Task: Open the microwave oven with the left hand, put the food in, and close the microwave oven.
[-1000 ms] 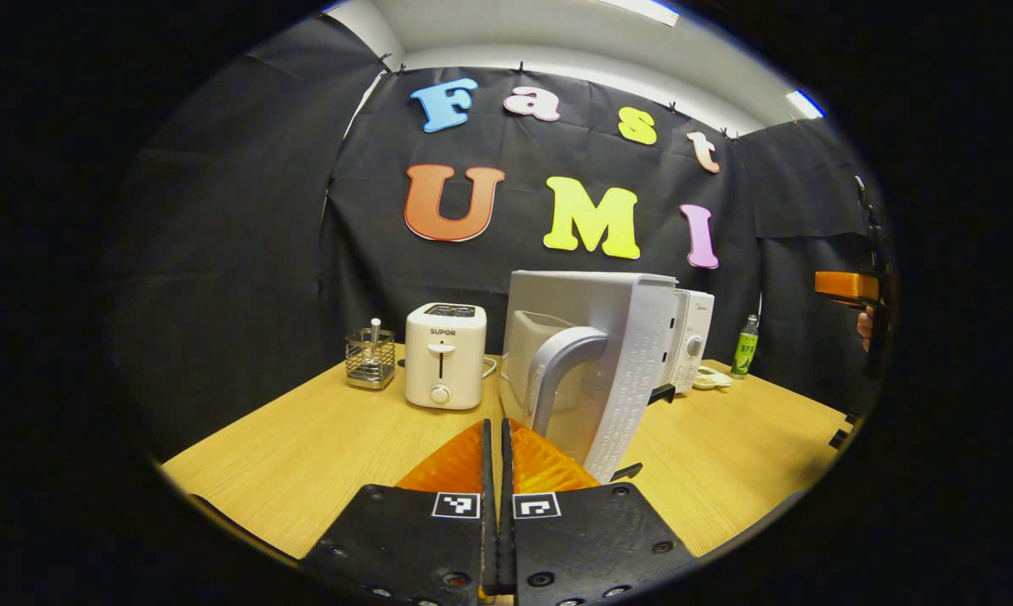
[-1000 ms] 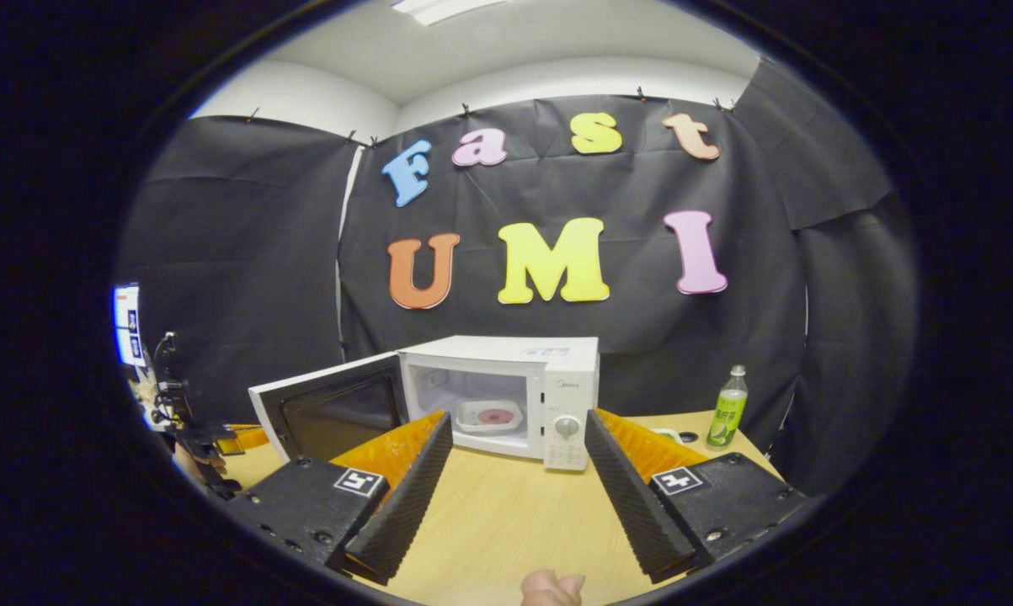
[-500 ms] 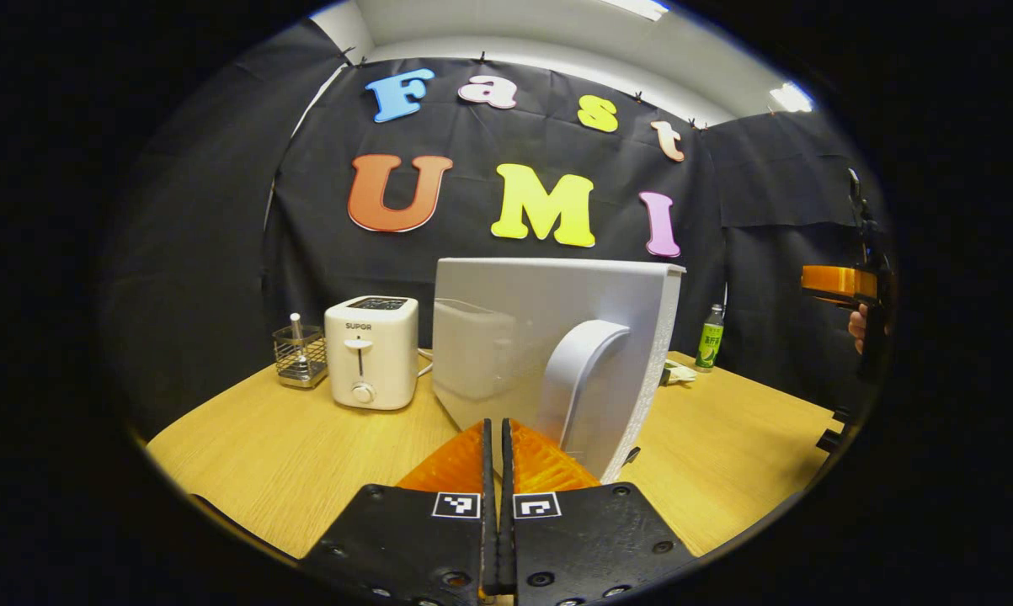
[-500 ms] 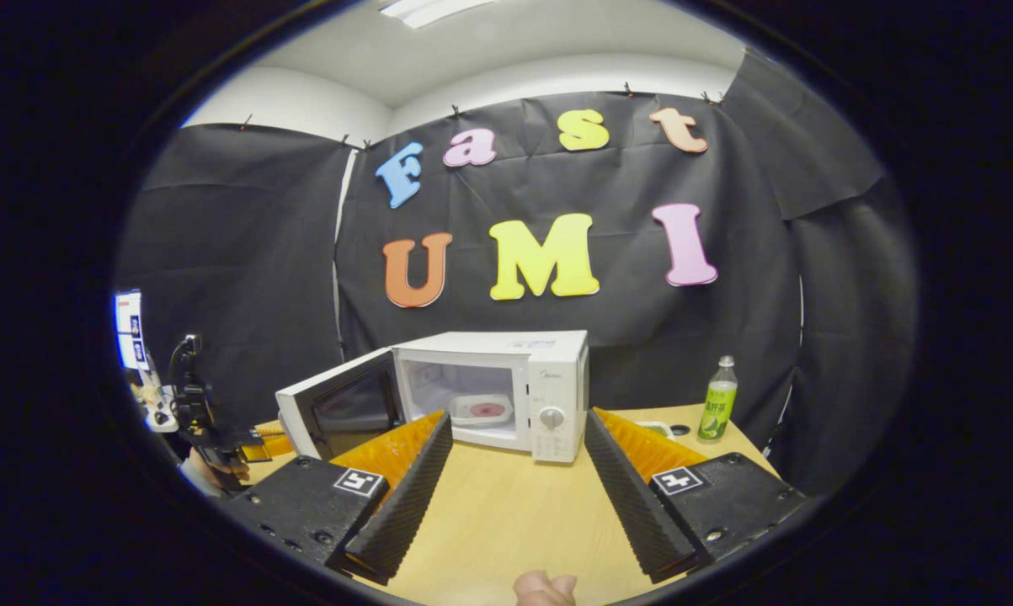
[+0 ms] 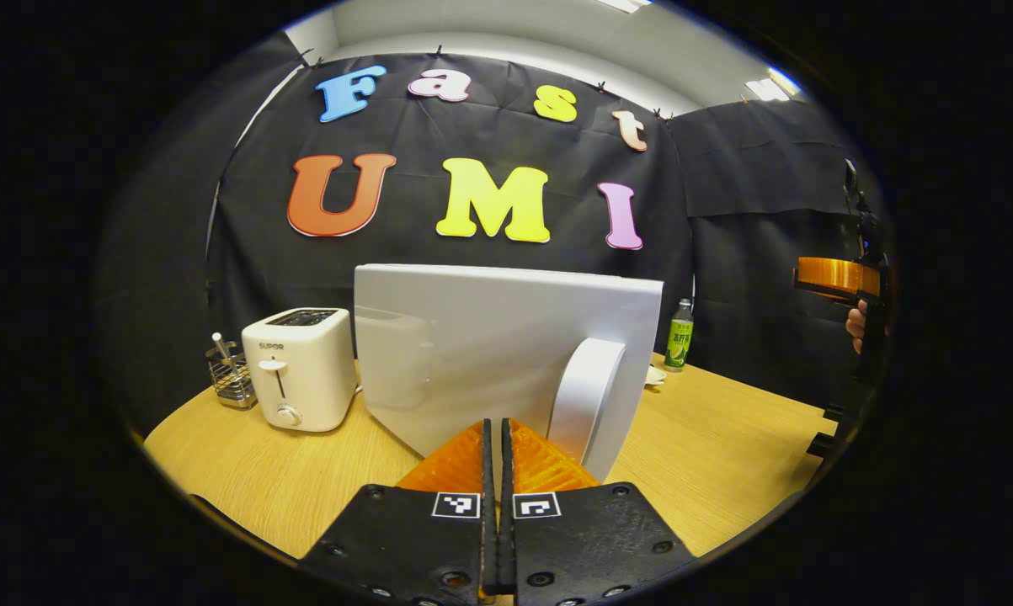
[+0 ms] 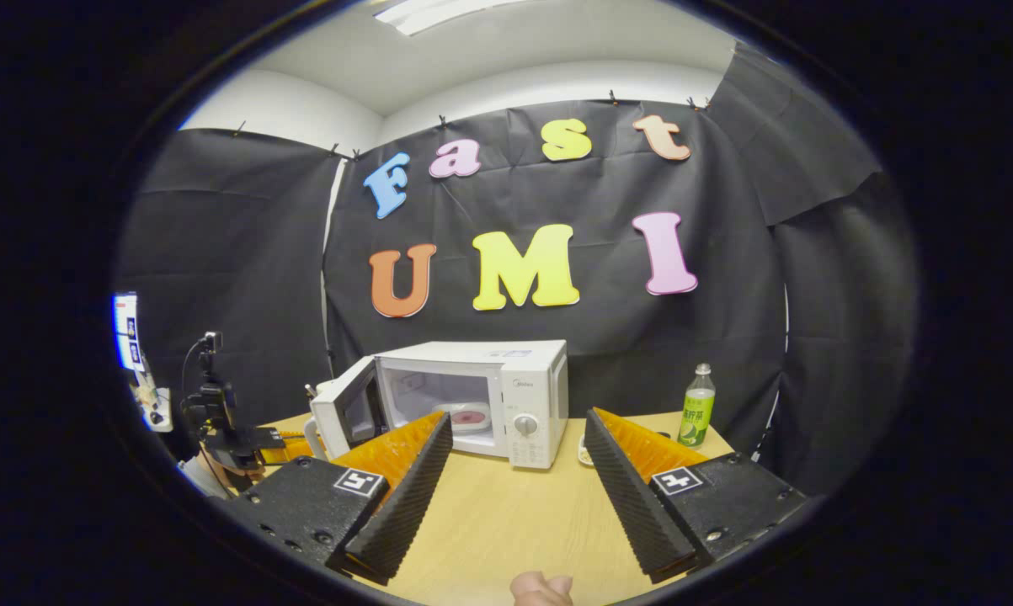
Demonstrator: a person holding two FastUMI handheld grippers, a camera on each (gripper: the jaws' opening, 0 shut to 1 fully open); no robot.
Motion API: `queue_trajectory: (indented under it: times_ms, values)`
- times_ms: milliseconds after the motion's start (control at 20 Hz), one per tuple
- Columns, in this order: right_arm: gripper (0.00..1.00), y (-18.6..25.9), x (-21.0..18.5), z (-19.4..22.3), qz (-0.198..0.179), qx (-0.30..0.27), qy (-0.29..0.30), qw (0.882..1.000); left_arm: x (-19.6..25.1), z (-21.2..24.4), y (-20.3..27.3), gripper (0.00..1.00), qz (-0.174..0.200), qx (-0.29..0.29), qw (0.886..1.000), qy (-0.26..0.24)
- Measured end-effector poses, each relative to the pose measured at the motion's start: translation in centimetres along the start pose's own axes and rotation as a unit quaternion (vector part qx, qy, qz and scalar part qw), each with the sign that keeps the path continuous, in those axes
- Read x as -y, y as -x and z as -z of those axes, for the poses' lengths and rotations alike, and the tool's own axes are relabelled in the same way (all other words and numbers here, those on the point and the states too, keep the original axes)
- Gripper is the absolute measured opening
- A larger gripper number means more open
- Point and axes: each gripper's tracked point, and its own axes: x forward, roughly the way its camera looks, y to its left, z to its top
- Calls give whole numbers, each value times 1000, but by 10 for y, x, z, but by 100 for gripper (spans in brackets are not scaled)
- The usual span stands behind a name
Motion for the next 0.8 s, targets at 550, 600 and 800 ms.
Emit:
queue_trajectory:
  times_ms: [550,600,800]
  values:
    - [92,0,32,9,11,8,-2,1000,43,-5,-84,0,11,-14,999,-26]
    - [92,-1,34,11,10,8,-3,1000,43,-5,-93,0,6,-15,999,-28]
    - [92,-8,47,14,17,5,-2,1000,49,-5,-128,0,-4,-16,1000,-23]
